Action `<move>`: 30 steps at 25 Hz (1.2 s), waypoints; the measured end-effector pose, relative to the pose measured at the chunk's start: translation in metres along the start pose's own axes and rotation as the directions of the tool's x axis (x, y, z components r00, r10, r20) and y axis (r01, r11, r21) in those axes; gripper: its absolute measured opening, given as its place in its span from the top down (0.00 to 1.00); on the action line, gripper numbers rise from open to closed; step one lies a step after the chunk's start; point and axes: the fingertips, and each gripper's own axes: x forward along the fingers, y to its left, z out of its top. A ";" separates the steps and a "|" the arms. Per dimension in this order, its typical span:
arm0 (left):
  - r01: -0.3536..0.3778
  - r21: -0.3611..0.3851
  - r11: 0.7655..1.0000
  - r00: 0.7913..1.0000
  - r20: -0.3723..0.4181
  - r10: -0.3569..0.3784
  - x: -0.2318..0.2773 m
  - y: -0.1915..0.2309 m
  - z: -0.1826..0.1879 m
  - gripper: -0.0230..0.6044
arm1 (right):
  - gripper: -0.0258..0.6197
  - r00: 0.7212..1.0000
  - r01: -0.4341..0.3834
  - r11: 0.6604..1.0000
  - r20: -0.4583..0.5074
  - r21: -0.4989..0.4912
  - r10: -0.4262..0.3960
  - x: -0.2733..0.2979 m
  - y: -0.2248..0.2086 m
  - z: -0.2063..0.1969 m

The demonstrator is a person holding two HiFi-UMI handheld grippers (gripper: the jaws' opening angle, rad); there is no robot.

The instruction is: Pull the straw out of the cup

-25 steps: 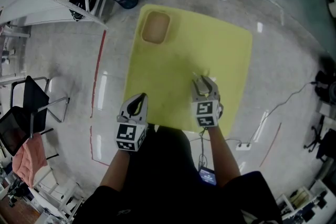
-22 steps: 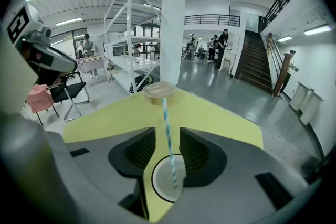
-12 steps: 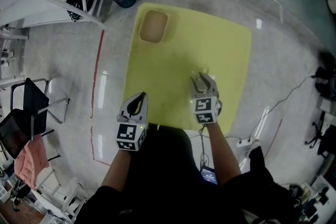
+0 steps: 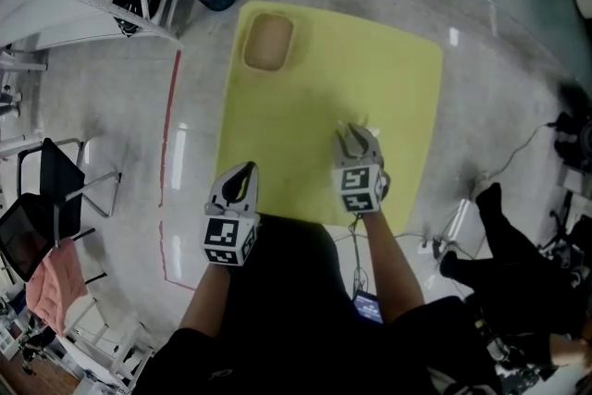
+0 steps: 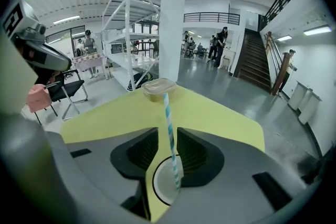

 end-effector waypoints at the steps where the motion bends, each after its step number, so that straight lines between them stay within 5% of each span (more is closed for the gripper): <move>1: 0.002 0.001 1.000 1.000 0.002 -0.002 -0.001 0.000 0.001 0.89 | 0.77 1.000 0.002 1.000 -0.002 -0.003 -0.002 0.000 -0.001 0.000; 30: 0.015 -0.003 1.000 0.999 0.032 -0.015 -0.008 0.013 0.006 0.89 | 0.90 0.997 0.079 0.995 -0.002 -0.054 -0.079 -0.001 -0.005 0.008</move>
